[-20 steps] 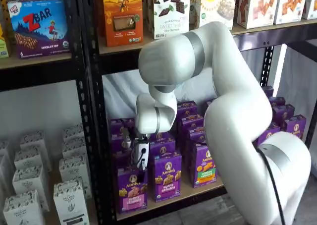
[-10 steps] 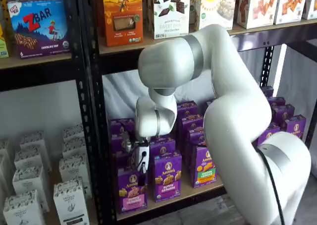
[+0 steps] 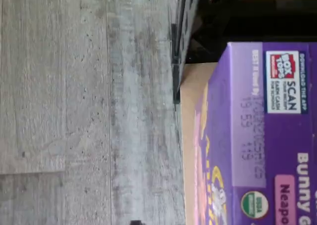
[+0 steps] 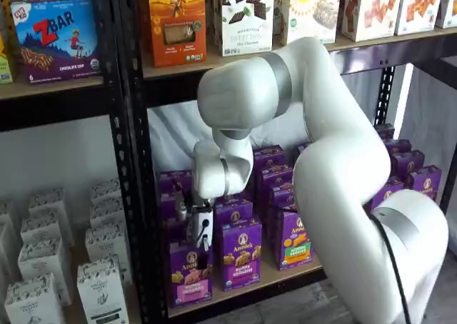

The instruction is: Pick up the purple box with a pink patch in the middle, on the bottom shelf, the first box from the left

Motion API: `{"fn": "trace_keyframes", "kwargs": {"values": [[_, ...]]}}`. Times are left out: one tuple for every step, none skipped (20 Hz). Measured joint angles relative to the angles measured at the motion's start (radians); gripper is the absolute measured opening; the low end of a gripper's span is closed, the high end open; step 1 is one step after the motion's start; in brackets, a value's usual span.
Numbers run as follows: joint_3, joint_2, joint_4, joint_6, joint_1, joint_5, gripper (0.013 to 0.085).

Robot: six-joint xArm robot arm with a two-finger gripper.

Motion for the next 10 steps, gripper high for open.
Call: {"fn": "trace_keyframes", "kwargs": {"values": [[0.000, 0.000, 0.001, 0.000, 0.000, -0.002, 0.0770], [0.000, 0.001, 0.001, 0.000, 0.001, -0.003, 0.0770], [0.000, 0.001, 0.000, 0.001, 0.001, -0.003, 0.0730], [-0.001, 0.002, 0.000, 0.001, 0.002, -0.003, 0.0730], [-0.002, 0.003, 0.000, 0.002, 0.002, -0.003, 0.0690], [-0.002, 0.003, 0.001, 0.002, 0.003, -0.002, 0.0690], [-0.003, 0.003, 0.000, 0.003, 0.003, -0.002, 0.0650], [-0.003, 0.004, -0.001, 0.005, 0.004, -0.002, 0.0650], [-0.003, 0.004, -0.002, 0.006, 0.004, -0.003, 0.0610], [-0.002, 0.004, -0.005, 0.009, 0.004, -0.002, 0.0610]]}}
